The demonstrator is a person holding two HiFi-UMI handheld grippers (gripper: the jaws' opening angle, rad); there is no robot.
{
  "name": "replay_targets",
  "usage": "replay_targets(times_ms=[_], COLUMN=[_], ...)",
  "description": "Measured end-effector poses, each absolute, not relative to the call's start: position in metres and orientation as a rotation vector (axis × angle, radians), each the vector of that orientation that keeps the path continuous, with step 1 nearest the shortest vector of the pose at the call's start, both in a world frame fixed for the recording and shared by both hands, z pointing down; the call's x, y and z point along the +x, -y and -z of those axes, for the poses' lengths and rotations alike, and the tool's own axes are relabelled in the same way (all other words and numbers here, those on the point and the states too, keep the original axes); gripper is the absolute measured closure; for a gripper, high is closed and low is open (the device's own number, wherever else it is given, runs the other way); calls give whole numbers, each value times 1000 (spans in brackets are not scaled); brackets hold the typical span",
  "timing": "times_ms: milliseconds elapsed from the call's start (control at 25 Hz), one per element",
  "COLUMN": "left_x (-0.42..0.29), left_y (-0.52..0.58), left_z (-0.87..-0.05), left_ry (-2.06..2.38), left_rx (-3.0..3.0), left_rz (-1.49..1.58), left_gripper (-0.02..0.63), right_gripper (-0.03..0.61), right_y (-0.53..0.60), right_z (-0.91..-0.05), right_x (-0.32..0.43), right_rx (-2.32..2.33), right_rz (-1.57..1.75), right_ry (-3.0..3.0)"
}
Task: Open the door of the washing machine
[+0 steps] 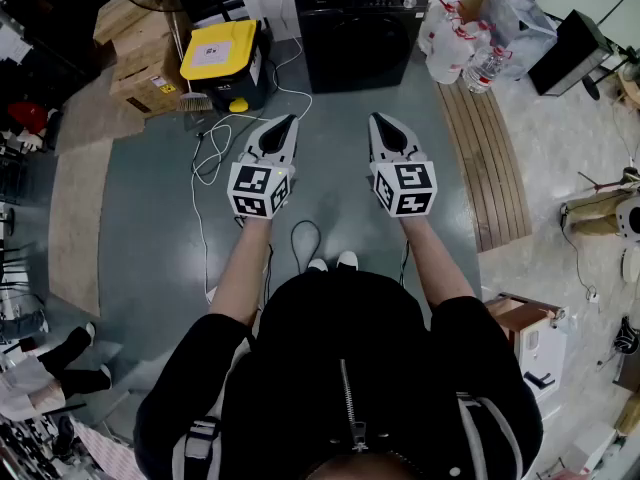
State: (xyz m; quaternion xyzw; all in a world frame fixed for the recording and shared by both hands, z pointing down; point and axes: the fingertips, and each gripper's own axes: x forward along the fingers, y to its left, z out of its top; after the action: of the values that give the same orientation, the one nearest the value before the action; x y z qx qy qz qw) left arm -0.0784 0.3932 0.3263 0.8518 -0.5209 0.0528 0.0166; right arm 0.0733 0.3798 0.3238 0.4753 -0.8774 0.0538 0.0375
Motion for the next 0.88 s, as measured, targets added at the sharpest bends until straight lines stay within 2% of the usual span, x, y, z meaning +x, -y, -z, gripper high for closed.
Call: replay_targets(times_ms=[440,880], left_x=[-78,-101], left_y=[-359,-247], left_z=[-337,-357], left_ry=[1644,1590], left_rx=[2615,2650], left_rz=[-155,-133], left_gripper=[609,609], right_gripper=[577,577], right_y=[-342,-243], right_z=[-333,-357], right_x=[79,59], right_rx=[1425,1468], right_rz=[-228,-268], right_ry=[2710,2666])
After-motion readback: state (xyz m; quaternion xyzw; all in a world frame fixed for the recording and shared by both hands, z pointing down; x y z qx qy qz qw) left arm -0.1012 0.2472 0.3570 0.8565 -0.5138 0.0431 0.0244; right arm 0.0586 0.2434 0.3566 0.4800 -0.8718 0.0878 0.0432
